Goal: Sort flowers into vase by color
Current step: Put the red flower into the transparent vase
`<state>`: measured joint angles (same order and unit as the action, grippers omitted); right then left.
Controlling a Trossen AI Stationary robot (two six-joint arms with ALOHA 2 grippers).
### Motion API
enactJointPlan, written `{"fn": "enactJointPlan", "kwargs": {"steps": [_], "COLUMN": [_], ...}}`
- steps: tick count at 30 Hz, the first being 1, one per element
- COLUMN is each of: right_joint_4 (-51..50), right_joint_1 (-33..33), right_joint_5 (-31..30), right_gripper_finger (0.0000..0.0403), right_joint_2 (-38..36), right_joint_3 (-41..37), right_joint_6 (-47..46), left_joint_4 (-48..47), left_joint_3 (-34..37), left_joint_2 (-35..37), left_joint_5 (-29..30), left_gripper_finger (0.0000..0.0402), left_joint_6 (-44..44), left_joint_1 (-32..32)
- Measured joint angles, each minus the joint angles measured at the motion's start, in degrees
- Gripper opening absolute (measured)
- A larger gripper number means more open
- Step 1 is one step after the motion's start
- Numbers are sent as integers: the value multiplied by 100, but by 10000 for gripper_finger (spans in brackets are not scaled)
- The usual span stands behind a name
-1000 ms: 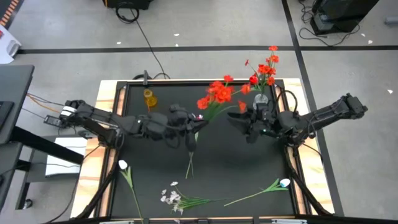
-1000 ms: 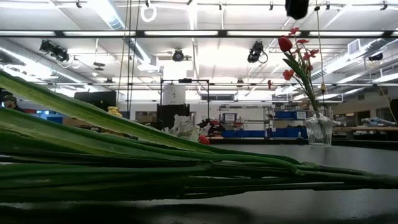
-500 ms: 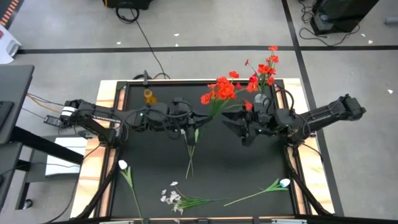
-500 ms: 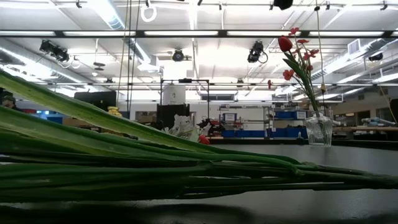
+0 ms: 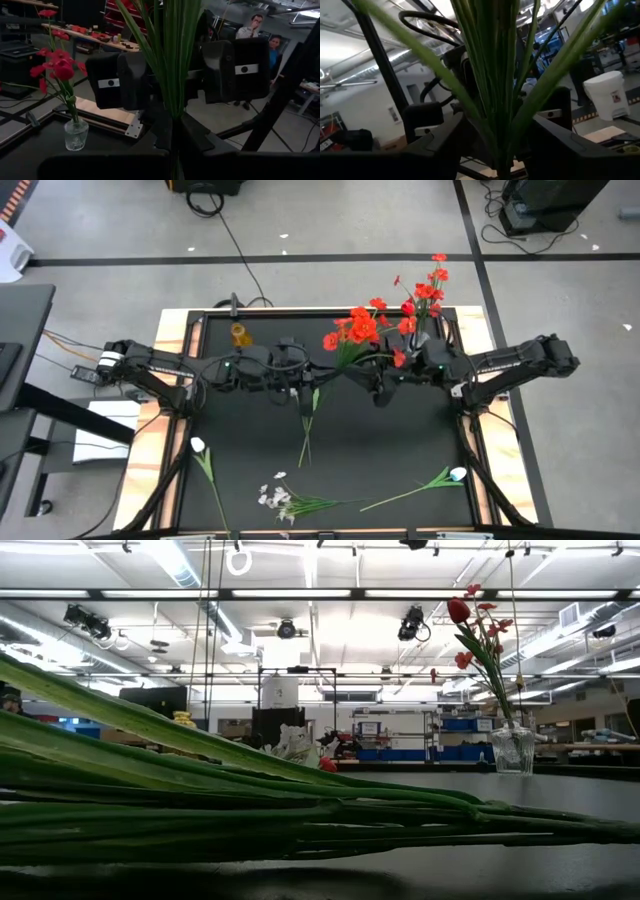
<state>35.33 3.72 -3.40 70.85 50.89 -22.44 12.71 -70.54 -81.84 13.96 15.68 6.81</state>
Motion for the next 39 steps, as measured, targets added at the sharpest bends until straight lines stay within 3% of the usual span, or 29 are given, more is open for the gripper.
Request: {"fn": "enactJointPlan", "kwargs": {"steps": [4, 13, 17, 22, 33, 39], "right_joint_4": [-105, -238, -251, -280, -746, -1427], "right_joint_1": [-82, -117, -117, -127, -172, -167], "right_joint_5": [138, 166, 171, 149, -198, -626], "right_gripper_finger": [181, 54, 16, 14, 14, 14], "right_joint_2": [7, -6, -8, -8, -107, -399], "right_joint_3": [50, 50, 50, 50, 50, 50], "right_joint_6": [-38, -46, -8, 11, 201, 401], "left_joint_4": [-9, -53, -87, -108, -463, -477], "left_joint_3": [0, 0, 0, 0, 0, 0], "left_joint_2": [0, 0, 0, 0, 0, 4], "left_joint_5": [0, 2, 4, 10, 37, 92], "left_gripper_finger": [20, 20, 20, 39, 140, 155], "left_joint_6": [0, 15, 15, 17, 27, 103], "left_joint_1": [0, 0, 0, 0, -26, -28]}}
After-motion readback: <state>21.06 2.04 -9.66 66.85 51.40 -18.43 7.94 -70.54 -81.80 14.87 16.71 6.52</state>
